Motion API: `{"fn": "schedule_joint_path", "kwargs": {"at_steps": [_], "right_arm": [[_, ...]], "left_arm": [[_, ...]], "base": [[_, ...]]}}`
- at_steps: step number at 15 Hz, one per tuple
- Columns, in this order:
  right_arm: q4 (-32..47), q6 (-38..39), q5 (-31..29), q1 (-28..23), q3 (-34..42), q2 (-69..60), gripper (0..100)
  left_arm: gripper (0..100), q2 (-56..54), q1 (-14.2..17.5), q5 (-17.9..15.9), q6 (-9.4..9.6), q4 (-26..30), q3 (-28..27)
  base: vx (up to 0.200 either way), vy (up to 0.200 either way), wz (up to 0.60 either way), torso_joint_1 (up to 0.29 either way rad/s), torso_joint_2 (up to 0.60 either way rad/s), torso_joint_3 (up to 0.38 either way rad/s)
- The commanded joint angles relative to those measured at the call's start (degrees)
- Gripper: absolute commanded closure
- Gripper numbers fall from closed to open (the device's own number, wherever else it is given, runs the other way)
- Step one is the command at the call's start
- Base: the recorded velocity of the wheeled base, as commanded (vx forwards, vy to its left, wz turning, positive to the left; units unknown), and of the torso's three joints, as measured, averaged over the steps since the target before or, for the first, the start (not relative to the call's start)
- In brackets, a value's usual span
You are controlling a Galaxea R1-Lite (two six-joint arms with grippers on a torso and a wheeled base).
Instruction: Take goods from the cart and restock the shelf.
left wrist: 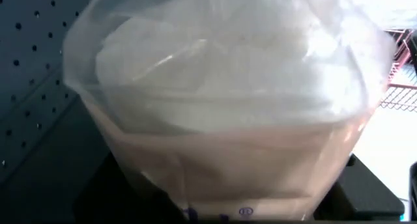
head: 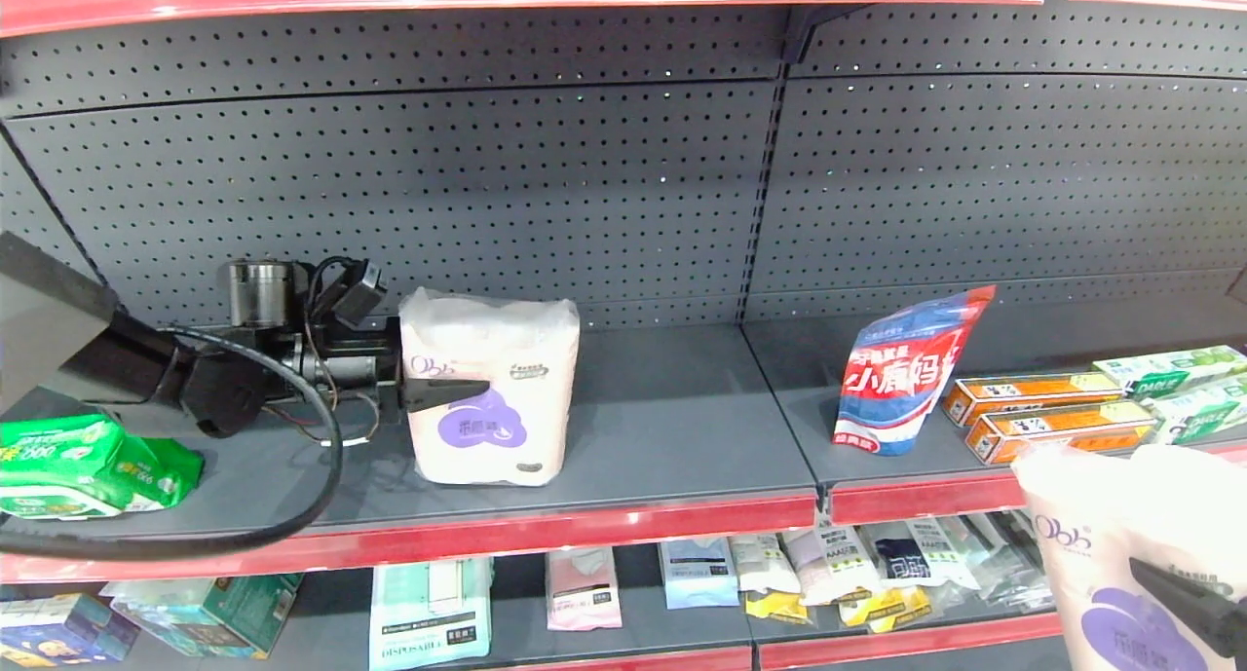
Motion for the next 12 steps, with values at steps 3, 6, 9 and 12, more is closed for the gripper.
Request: {"fn": "schedule_joint_path", "kwargs": {"at_steps": [3,6,9,12], "right_arm": [[0.01,-0.1,-0.02,0.06,0.12,0.02,100],[0.01,-0.1,-0.02,0.06,0.12,-0.24,100],[0.01,-0.01,-0.02,0.06,-0.14,-0.24,100],[0.01,-0.1,-0.02,-0.03,-0.32,-0.16,100]], "left_arm": [[100,-3.66,2.04,0.0,1.53,-4.24,7.88],[100,-3.31,2.83,0.35,1.53,-9.08,12.45],[100,-1.9,2.83,0.0,1.71,-9.43,13.24],[100,-0.67,2.83,-0.18,1.79,-11.54,13.33]], "base": [[0.0,0.0,0.0,0.0,0.0,0.0],[0.0,0.0,0.0,0.0,0.0,0.0],[0.0,0.0,0.0,0.0,0.0,0.0],[0.0,0.0,0.0,0.0,0.0,0.0]]}}
